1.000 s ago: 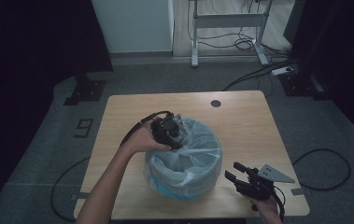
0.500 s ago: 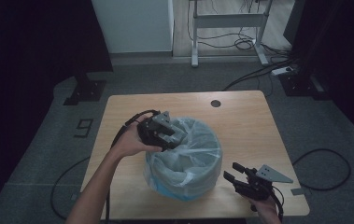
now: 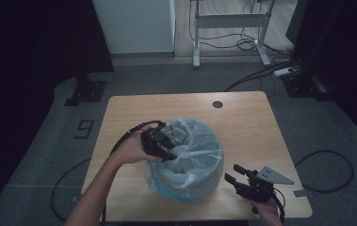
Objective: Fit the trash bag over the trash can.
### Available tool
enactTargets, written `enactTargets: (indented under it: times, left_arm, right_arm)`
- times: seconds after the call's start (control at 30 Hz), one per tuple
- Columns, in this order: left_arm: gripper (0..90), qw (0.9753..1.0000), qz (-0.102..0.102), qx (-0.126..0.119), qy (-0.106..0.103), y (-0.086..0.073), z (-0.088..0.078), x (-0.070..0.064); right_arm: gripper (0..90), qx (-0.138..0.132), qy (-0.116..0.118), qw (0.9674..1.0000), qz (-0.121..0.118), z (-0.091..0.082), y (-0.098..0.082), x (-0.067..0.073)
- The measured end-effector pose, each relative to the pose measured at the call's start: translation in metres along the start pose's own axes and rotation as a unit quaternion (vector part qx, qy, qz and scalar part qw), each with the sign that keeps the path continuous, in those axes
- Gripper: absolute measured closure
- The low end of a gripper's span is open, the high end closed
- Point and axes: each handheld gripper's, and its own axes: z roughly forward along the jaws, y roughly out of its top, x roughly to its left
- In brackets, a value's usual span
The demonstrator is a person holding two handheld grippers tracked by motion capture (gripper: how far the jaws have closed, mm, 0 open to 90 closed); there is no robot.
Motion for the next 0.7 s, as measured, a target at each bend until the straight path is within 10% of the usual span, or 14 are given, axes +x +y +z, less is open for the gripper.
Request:
enactTargets:
  times: [0.23,0.4,0.7]
  left_arm:
    - [54.1,1.0,0.003,0.003,0.002,0.006,0.004,-0.003]
    - [44.3,0.998,-0.015,-0.061,0.009,-0.002,-0.008,-0.001]
    - [33.0,0.9817,-0.051,-0.179,0.039,-0.029,-0.031,-0.008]
  right_arm:
    - [41.1,-0.001,-0.001,1.0,0.001,-0.001,0.001,-0.001]
    - [41.1,-0.005,-0.005,1.0,0.003,-0.004,0.001,-0.003]
    - [41.1,-0.006,-0.009,0.9999,0.003,-0.004,0.002,-0.004]
